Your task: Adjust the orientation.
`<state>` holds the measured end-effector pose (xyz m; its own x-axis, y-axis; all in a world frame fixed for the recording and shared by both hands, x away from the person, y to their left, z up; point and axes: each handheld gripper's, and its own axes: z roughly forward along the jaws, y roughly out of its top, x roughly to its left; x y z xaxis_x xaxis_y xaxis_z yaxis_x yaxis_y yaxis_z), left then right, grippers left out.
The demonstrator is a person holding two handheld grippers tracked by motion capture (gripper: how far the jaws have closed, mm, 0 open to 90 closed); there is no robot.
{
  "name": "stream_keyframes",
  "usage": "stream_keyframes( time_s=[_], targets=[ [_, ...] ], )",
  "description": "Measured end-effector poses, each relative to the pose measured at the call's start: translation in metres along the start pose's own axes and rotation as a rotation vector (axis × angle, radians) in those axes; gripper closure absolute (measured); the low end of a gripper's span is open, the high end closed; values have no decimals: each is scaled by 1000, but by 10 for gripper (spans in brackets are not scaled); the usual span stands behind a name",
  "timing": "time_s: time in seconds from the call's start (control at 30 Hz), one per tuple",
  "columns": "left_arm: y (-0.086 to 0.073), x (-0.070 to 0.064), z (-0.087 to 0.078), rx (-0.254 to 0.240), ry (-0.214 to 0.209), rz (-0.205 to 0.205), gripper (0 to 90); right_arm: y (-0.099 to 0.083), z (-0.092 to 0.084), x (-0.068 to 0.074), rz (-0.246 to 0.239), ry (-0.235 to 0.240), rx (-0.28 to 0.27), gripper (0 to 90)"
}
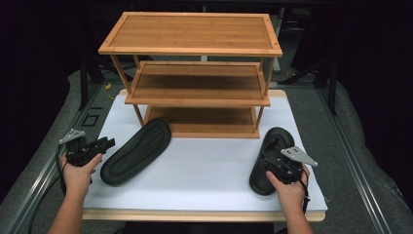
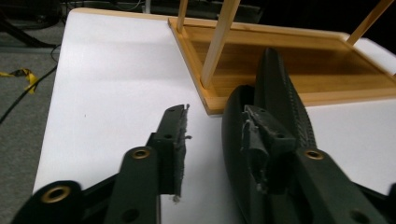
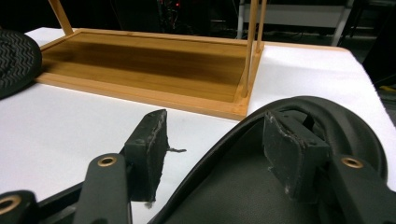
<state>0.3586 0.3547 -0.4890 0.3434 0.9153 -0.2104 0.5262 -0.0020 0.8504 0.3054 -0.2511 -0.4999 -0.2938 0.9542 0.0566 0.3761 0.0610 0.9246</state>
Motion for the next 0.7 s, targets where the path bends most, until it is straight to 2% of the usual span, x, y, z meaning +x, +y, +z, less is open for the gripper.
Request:
stream_keyframes(
  time_s=[0.07, 0.1, 0.27, 0.4, 0.6, 0.7],
  targets=[
    [2, 0, 4, 21, -1, 24, 661, 0, 0, 0, 6, -6, -11, 402],
    [3, -1, 7, 28, -1, 38, 699, 0, -1, -2, 6, -4, 3, 403],
    [0, 0, 14, 85, -36, 48, 785, -1, 0, -3, 28, -3, -20, 403],
    [-2, -6, 14, 91, -103, 62, 854, -1, 0, -3, 30, -3, -5, 403],
    [-2, -7, 14, 86, -125, 64, 871, -1, 1, -3, 33, -6, -5, 403],
    [-1, -5, 14, 83, -154, 50, 883, -1, 1, -3, 28, -10, 1, 402]
  ],
)
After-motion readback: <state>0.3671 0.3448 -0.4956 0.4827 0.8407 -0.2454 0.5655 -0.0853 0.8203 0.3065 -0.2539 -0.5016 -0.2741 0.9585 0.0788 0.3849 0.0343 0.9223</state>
